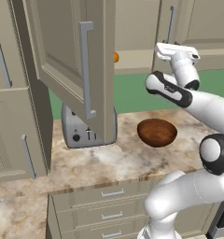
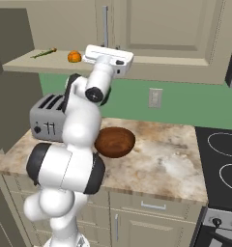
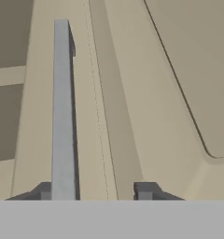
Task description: Open the cabinet. Pick the orange and kiwi from the cabinet and place them into the bowl. Then close the cabinet.
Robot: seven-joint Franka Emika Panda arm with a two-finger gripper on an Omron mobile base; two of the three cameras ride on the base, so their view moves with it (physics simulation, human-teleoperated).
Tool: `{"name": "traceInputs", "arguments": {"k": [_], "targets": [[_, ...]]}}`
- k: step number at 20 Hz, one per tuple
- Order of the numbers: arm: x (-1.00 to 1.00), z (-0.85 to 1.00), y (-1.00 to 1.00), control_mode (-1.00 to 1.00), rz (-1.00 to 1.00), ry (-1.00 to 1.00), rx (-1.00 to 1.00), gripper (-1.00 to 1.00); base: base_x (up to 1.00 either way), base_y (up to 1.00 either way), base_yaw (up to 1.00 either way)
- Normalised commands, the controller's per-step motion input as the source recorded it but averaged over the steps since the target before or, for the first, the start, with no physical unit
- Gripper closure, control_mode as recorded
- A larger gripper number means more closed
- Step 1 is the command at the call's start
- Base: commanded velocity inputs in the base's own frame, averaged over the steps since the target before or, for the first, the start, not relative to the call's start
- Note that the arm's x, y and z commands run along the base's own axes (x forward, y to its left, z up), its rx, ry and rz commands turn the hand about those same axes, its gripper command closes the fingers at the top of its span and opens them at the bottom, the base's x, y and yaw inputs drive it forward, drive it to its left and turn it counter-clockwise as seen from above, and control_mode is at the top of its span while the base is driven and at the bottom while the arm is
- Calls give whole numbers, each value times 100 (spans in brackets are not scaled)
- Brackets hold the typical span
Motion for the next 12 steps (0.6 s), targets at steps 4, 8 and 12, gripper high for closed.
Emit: {"name": "traceInputs", "arguments": {"k": [4, 8, 12], "targets": [[0, 46, -14, -100, 0, 9, 8, 100, 0, 0, 0], [0, 71, -6, -100, 0, 16, 6, 100, 0, 0, 0], [4, 67, 0, -100, 0, 27, 0, 100, 0, 0, 0]]}}
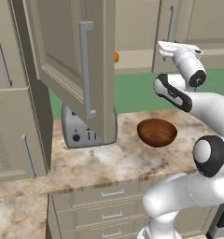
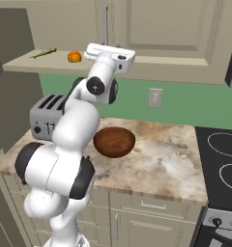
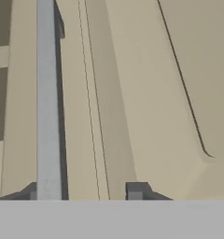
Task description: Open the cabinet. Pick the orange and kiwi from the cabinet and place them into the bowl. Then close the cabinet.
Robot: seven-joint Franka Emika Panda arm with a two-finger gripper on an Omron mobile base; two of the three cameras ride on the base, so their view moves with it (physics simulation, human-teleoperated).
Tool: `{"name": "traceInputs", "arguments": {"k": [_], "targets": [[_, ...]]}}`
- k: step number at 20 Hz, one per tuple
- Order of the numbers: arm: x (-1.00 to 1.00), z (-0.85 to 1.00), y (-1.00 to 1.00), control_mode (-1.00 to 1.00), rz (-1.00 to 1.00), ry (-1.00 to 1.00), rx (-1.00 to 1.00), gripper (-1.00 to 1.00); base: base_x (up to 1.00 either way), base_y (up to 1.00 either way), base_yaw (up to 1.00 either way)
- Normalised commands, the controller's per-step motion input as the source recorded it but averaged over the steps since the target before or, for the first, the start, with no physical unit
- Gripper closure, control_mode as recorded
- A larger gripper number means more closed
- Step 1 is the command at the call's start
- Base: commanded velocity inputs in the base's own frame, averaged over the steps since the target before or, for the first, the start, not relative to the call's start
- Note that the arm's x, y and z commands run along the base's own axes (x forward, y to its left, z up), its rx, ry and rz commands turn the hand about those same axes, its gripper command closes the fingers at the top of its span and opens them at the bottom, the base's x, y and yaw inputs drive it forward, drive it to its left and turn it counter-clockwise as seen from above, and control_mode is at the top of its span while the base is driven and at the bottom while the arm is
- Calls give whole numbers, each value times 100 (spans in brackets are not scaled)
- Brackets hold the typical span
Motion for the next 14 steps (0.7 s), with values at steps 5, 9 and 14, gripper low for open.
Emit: {"name": "traceInputs", "arguments": {"k": [5, 9, 14], "targets": [[10, 40, 1, -100, 0, 30, 0, 100, 0, 0, 0], [2, 0, 0, -100, 0, 2, 0, 100, 0, 0, 0], [0, 0, 0, -100, 0, 0, 0, 100, 0, 0, 0]]}}
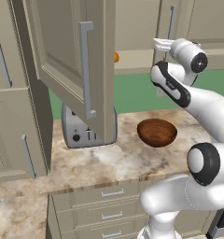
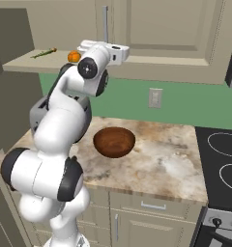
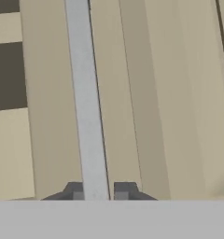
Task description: Open the cabinet. Pick the orange and kiwi from the cabinet and place them into the bowl. Then close the cabinet.
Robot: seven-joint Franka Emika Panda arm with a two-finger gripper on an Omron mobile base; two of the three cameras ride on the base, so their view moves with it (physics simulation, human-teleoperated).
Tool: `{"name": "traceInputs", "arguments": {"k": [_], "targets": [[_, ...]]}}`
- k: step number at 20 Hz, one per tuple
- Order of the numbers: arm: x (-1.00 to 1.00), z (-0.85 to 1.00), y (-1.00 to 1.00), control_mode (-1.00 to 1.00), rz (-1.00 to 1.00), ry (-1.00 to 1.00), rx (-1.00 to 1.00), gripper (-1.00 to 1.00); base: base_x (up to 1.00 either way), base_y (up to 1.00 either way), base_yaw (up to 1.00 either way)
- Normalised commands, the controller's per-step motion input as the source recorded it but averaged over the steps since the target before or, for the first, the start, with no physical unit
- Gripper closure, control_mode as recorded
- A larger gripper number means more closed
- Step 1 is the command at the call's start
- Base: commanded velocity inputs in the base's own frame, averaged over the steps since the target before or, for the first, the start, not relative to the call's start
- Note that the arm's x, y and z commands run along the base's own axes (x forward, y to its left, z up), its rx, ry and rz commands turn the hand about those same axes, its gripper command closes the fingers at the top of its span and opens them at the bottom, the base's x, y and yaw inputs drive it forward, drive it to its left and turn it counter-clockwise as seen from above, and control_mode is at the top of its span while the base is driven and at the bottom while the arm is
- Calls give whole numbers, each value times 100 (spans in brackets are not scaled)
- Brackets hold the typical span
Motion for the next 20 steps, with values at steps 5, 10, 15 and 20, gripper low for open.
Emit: {"name": "traceInputs", "arguments": {"k": [5, 10, 15, 20], "targets": [[0, -1, 6, -100, 0, 1, 0, 100, 0, 0, 0], [0, 0, 0, -100, 0, 0, 0, 100, 0, 0, 0], [0, 2, -3, -100, 0, 2, 0, 100, 0, 0, 0], [-27, 28, -34, -100, 0, 3, 0, 100, 0, 0, 0]]}}
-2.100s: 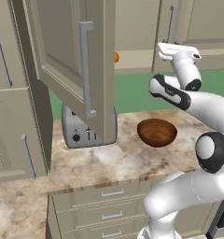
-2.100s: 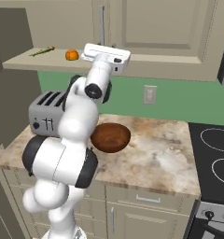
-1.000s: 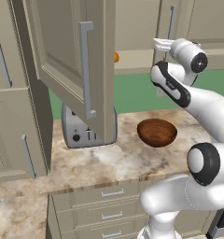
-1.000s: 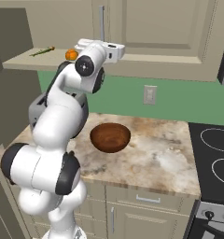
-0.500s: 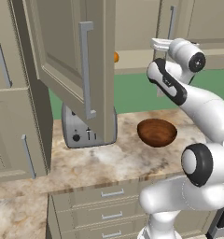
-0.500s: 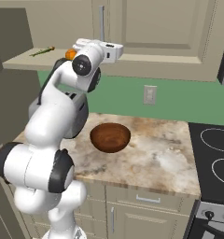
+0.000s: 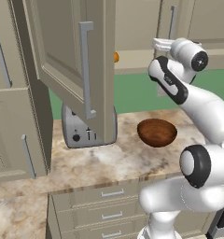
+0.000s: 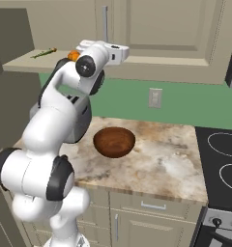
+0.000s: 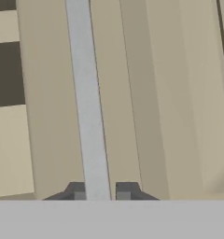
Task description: Open the cabinet. Pick the orange and kiwi from the cabinet and place them into the bowl. Then close the cabinet.
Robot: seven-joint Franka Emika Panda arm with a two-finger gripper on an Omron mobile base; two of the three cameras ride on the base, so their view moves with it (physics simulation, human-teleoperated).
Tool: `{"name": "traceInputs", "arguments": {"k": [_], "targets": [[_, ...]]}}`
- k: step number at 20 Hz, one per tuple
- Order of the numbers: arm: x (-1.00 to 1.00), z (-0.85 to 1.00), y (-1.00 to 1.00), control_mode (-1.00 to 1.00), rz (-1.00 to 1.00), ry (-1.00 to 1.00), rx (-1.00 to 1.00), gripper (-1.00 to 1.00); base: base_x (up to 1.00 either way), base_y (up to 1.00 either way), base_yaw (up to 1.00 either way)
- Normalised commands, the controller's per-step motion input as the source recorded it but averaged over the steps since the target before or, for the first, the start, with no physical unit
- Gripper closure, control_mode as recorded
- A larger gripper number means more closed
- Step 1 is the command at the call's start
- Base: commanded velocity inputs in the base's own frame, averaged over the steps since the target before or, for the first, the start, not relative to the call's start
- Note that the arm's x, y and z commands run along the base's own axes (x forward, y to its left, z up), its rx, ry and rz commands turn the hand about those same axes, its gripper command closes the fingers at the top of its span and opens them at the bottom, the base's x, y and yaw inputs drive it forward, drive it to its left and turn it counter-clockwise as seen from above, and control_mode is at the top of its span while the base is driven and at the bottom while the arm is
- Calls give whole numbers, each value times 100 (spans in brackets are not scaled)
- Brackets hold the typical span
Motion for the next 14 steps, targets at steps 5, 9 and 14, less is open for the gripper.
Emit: {"name": "traceInputs", "arguments": {"k": [5, 9, 14], "targets": [[-65, 38, -61, -100, 0, 3, 0, 100, 0, 0, 0], [-85, 39, -82, -100, 0, 0, 1, 100, 0, 0, 0], [-81, 27, -97, -100, 0, 0, 1, 100, 0, 0, 0]]}}
